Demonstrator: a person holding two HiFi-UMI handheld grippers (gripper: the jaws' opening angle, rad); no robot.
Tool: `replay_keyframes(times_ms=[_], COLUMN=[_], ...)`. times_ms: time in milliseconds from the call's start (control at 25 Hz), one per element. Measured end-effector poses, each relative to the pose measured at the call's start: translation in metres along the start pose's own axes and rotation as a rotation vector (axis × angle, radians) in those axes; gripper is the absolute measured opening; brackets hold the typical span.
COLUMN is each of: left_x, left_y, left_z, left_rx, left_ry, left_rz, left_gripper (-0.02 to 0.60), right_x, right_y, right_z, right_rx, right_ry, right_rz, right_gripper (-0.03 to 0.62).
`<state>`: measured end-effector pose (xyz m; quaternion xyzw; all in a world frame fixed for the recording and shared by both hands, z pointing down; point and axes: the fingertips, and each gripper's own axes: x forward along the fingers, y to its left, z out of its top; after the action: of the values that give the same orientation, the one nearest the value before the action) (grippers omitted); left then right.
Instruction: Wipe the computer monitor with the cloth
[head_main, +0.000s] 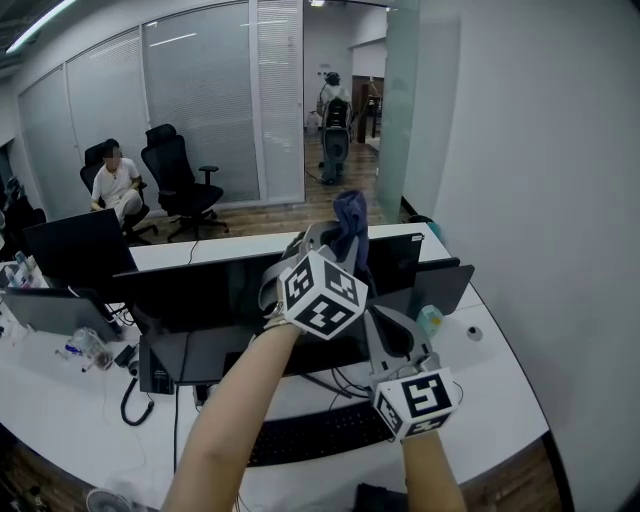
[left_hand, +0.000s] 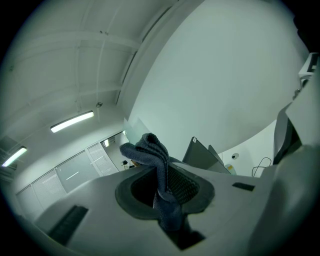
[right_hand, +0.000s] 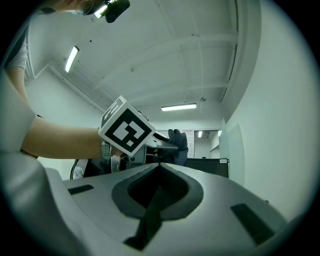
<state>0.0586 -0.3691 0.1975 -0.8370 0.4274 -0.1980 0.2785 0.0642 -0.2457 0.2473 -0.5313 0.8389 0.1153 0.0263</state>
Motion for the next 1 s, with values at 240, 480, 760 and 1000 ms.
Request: replay_keyframes(times_ms=[240, 480, 760, 1000], left_x=[-0.012, -0.025, -0.04, -0.053], left_y=[0.011, 0.022, 0.037, 0.047], left_z=[-0.011, -0.021, -0.034, -0.045], left_rx=[-0.007, -0.017, -0.027, -0.036], left_ry=[0.006, 0.012, 0.015, 0.012], left_rz=[-0.007, -0.006, 0.004, 0.008], left_gripper=[0.06, 0.06, 0.06, 0.06], right_x=[0.006, 0.007, 0.011, 0.014], right_y=[0.017, 0.027, 0.044, 0.056], right_z=[0.007, 0.011, 0.014, 0.016], right_rx=[-0.012, -0.013, -0.028, -0.039], right_ry=[-0.005, -0.002, 0.003, 0.009], right_rz=[0.0, -0.01, -0.015, -0.021], right_gripper=[0.008, 0.008, 0.008, 0.008])
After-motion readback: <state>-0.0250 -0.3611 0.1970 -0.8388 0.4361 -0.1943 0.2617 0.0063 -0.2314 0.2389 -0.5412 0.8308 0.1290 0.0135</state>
